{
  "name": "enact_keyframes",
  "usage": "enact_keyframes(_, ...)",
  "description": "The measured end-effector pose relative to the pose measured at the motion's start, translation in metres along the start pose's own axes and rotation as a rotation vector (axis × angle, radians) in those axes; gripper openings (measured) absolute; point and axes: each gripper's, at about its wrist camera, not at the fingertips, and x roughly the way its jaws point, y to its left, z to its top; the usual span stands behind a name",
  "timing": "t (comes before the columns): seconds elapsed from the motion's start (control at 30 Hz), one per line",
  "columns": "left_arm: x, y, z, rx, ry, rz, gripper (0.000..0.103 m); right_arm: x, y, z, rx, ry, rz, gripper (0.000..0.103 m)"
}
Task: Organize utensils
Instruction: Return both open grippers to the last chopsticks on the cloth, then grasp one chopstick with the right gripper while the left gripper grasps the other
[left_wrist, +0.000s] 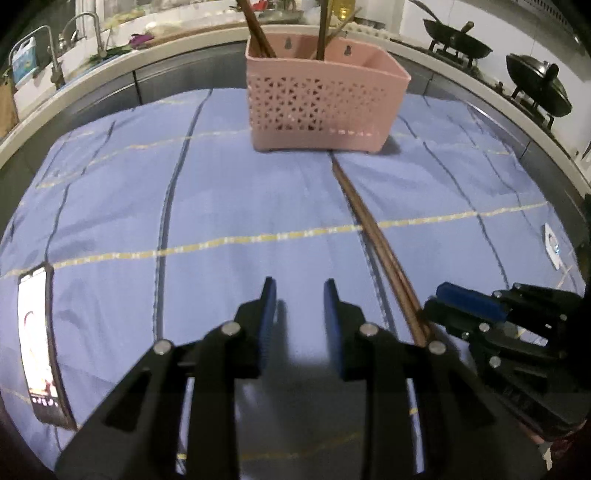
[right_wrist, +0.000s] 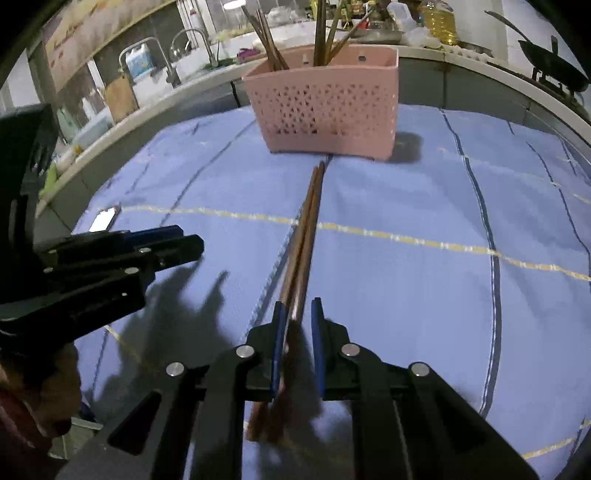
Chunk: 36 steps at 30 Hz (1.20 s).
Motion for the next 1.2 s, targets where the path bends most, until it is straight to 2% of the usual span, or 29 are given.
enact_keyframes(0.23,0.002,0.004,-0.001,-0.004,0.004,0.044,0.025,0.010,-0.001,-0.007,-0.002,0.036,0.000,0.014)
enact_keyframes(0.67,0.006,0.011,0.001,-0.024,0.006,0.099,0.025,0.009,-0.003,-0.009,-0.003,0.002,-0.040,0.014)
enact_keyframes(0.77,0.006,0.009,0.002,-0.021,0.005,0.104,0.025,0.007,-0.011,-0.010,0.019,-0.016,-0.065,0.007)
enact_keyframes(0.87,0.006,0.007,0.004,-0.016,0.003,0.114,0.025,0.003,-0.022,-0.012,0.063,-0.026,-0.080,0.006)
enact_keyframes(1.2,0.010,-0.002,0.010,0.001,0.012,0.118,0.025,-0.013,-0.034,-0.031,0.139,0.003,-0.020,0.006)
